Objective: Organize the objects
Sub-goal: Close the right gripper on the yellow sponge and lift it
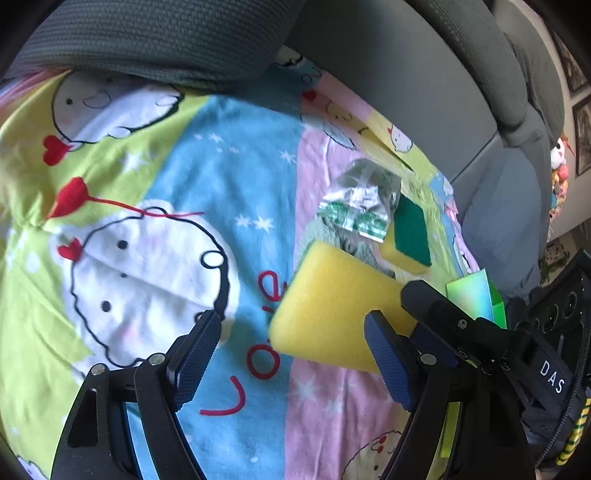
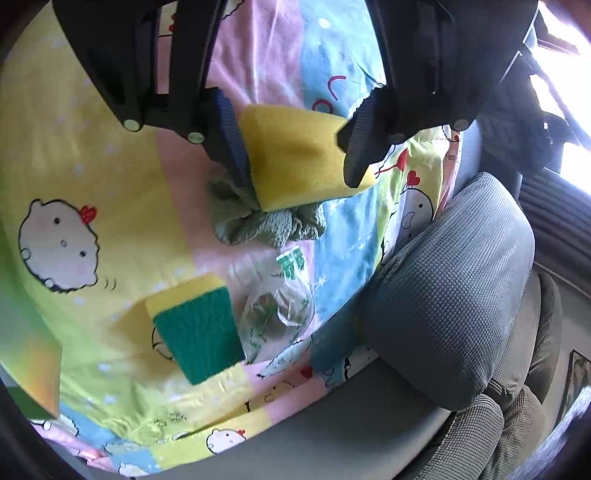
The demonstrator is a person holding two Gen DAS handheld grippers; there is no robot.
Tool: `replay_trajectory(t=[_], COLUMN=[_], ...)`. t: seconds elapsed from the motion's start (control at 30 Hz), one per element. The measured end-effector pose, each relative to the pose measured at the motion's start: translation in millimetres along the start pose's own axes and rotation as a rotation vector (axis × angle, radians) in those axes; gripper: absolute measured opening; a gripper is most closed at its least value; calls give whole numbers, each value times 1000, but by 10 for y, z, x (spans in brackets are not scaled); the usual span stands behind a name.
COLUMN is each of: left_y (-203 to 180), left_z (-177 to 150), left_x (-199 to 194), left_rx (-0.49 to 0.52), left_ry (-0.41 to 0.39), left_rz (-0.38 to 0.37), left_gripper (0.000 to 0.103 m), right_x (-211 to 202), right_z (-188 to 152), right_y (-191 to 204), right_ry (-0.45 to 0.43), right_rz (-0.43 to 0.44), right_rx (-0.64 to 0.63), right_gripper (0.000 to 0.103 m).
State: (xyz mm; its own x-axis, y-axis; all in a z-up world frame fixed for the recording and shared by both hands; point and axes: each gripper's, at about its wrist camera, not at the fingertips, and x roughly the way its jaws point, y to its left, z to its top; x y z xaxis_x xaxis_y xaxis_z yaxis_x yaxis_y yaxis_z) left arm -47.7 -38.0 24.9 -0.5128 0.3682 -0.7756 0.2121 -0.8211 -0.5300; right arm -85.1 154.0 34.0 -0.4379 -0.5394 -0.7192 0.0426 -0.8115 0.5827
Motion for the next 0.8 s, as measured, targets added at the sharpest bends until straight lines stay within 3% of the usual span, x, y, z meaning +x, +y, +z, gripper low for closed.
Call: replay_trajectory(t=[0.13, 0.27, 0.33, 0.8], left_y=[-82, -134, -144, -321], left_z=[-19, -26, -27, -61], left_x=[6, 25, 15, -216], left_rx=[36, 57, 66, 138], left_ry=[0, 10, 11, -59], left_rz=[-5, -12, -20, 5], left_gripper=[72, 69, 60, 60], right_x=[31, 63, 54, -83], right_z=[-15, -19, -17, -42], right_y=[24, 17, -3, 87], right_ry=[10, 18, 22, 1], right_rz=[-10, -10, -7, 27], right_rx=[-8, -1, 3, -27], right_gripper=[51, 50, 50, 50])
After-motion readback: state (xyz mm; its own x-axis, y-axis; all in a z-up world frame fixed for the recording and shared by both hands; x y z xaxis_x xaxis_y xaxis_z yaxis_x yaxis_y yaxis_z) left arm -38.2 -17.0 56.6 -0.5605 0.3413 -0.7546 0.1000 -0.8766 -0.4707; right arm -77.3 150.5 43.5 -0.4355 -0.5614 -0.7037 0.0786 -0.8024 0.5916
